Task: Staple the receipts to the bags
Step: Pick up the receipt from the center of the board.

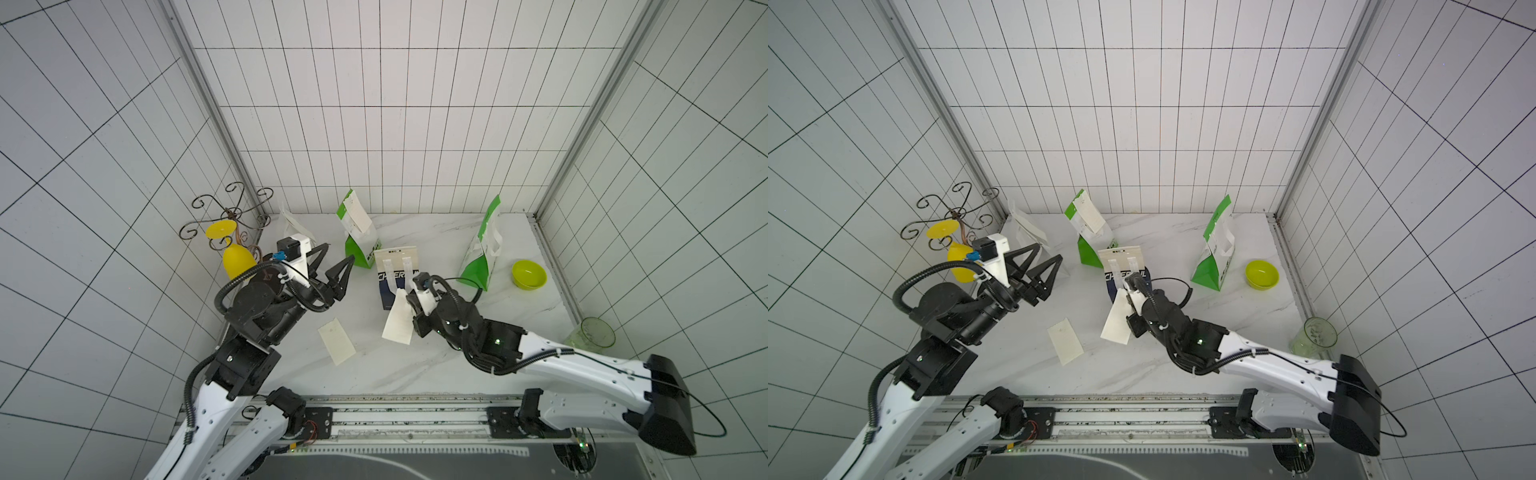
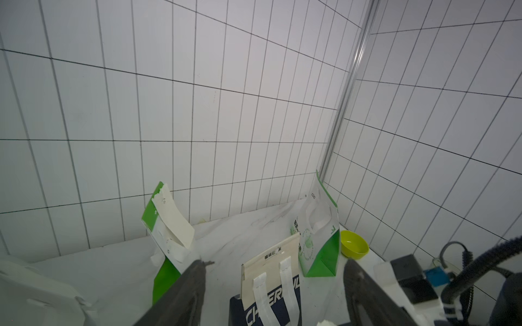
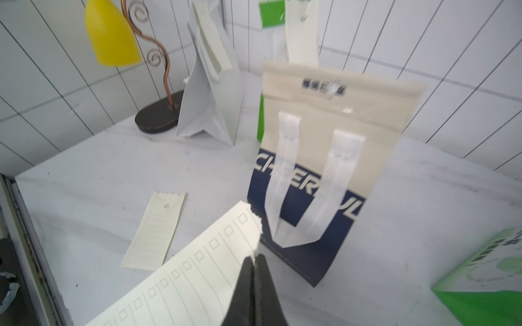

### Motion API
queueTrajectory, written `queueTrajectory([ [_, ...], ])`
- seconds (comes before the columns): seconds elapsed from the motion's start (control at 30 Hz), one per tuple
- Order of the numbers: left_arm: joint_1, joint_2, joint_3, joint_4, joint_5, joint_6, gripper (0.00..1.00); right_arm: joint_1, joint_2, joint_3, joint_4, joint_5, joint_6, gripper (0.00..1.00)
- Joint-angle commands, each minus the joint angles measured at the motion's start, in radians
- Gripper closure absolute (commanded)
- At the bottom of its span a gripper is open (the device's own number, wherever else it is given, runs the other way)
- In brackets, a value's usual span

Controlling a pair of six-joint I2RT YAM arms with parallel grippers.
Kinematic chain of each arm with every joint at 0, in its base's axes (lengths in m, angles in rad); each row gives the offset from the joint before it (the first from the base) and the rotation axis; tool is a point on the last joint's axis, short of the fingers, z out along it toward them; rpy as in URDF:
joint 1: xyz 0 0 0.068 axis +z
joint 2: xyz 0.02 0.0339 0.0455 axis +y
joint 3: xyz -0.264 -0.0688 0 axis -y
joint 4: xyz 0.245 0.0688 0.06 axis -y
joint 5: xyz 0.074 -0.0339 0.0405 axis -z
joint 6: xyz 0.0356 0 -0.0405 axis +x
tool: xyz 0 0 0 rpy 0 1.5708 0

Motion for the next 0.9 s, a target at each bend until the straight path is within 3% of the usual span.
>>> queueTrajectory([
  [0.0, -0.003, 0.083, -0.025, 0.068, 0.245, -0.07, 0.25, -0.011, -0.109, -0.056, 0.015, 0.026, -0.095, 1.0],
  [0.13, -0.006, 0.204, -0.063, 0.192, 0.486, -0.169, 0.28, -0.019, -0.177, -0.002, 0.001, -0.004, -0.12, 1.0],
  [0.2, -0.022, 0.247, -0.07, 0.221, 0.528, -0.189, 0.31, -0.019, -0.171, 0.02, 0.004, -0.023, -0.131, 1.0],
  [0.37, -0.123, 0.299, -0.061, 0.177, 0.481, -0.129, 0.33, -0.02, -0.133, 0.063, 0.006, -0.03, -0.155, 1.0],
  [0.6, -0.132, 0.327, -0.084, 0.193, 0.497, -0.149, 0.44, -0.021, -0.119, 0.085, 0.028, -0.039, -0.164, 1.0],
  [0.77, -0.132, 0.346, -0.074, 0.164, 0.471, -0.139, 0.44, -0.019, -0.124, 0.09, 0.062, -0.079, -0.166, 1.0],
  [0.87, -0.134, 0.352, -0.072, 0.175, 0.499, -0.144, 0.52, -0.018, -0.106, 0.104, 0.071, -0.087, -0.168, 1.0],
])
